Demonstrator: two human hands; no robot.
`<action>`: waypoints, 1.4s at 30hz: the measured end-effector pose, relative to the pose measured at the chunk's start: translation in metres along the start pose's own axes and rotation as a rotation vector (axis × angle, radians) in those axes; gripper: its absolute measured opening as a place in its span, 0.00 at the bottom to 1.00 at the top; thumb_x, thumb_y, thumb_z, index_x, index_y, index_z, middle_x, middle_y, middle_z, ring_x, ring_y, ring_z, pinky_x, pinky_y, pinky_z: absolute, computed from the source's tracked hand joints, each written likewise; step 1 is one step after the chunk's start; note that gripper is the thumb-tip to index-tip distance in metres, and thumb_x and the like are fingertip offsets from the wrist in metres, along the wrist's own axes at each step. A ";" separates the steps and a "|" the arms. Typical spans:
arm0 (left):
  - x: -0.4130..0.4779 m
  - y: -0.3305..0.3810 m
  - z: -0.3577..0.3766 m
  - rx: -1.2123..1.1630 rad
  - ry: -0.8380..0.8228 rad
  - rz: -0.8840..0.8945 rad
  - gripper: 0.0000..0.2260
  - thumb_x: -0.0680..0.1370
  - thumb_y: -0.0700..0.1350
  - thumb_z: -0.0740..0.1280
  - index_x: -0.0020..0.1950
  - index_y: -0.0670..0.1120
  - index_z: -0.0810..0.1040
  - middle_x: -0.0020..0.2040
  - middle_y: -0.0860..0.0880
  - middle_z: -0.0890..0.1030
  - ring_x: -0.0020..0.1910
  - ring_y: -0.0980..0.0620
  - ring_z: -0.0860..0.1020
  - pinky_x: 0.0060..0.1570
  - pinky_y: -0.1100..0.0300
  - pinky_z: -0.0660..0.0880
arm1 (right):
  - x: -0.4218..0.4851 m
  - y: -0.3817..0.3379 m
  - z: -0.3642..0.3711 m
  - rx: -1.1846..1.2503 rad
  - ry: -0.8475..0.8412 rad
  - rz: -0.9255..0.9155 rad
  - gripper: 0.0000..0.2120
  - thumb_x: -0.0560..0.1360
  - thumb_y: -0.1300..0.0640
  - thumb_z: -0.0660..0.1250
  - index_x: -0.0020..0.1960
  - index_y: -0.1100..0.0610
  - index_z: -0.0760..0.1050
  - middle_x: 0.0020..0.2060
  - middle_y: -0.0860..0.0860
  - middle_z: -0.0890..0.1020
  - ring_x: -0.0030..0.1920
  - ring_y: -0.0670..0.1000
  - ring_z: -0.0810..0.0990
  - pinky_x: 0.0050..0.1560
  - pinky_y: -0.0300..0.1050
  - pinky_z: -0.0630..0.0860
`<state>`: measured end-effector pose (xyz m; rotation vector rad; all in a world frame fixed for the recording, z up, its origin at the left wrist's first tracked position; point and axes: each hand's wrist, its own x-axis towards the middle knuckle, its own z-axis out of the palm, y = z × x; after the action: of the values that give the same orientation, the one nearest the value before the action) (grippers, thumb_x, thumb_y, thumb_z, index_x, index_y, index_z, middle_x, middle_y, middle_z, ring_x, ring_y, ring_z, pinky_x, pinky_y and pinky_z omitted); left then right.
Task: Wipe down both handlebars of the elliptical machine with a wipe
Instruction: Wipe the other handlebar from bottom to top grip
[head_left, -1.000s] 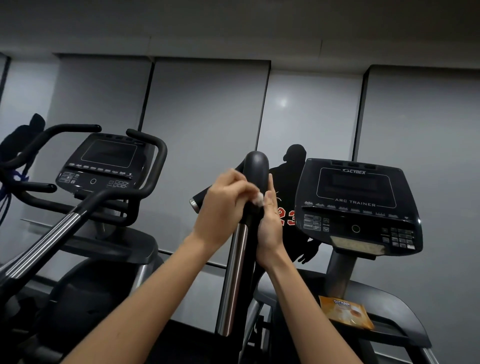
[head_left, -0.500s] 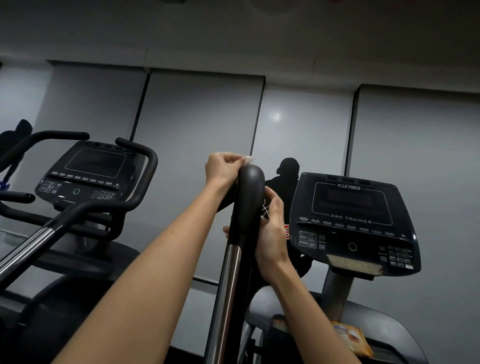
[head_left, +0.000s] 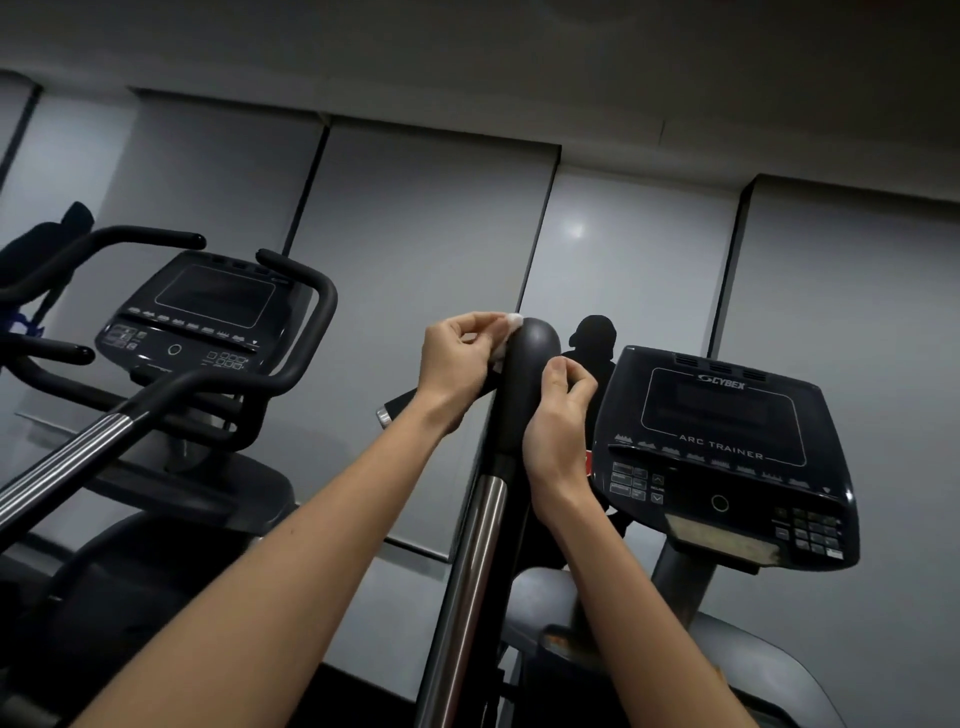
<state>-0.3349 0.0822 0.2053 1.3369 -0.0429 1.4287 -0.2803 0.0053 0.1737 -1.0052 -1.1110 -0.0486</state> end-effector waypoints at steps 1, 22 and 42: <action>-0.008 0.001 -0.003 -0.002 -0.021 0.022 0.04 0.76 0.42 0.68 0.42 0.46 0.81 0.39 0.41 0.78 0.36 0.49 0.75 0.35 0.61 0.75 | 0.000 0.000 0.000 -0.008 0.003 0.002 0.14 0.82 0.52 0.49 0.65 0.57 0.60 0.45 0.43 0.70 0.47 0.38 0.69 0.45 0.28 0.65; -0.004 -0.012 0.011 -0.061 0.250 0.096 0.04 0.69 0.43 0.76 0.41 0.45 0.83 0.37 0.46 0.84 0.39 0.49 0.81 0.44 0.56 0.80 | -0.008 -0.008 0.006 -0.001 0.057 0.001 0.10 0.83 0.54 0.50 0.61 0.57 0.62 0.42 0.44 0.71 0.41 0.37 0.71 0.37 0.21 0.67; -0.005 -0.003 -0.013 -0.121 -0.075 -0.075 0.07 0.74 0.41 0.71 0.47 0.38 0.82 0.34 0.48 0.82 0.30 0.55 0.80 0.34 0.63 0.79 | -0.005 -0.002 0.007 -0.005 0.110 -0.037 0.07 0.82 0.55 0.51 0.56 0.57 0.63 0.42 0.45 0.70 0.43 0.38 0.70 0.40 0.21 0.66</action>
<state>-0.3427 0.0885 0.1948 1.2792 -0.1253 1.2927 -0.2886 0.0066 0.1718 -0.9750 -1.0292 -0.1352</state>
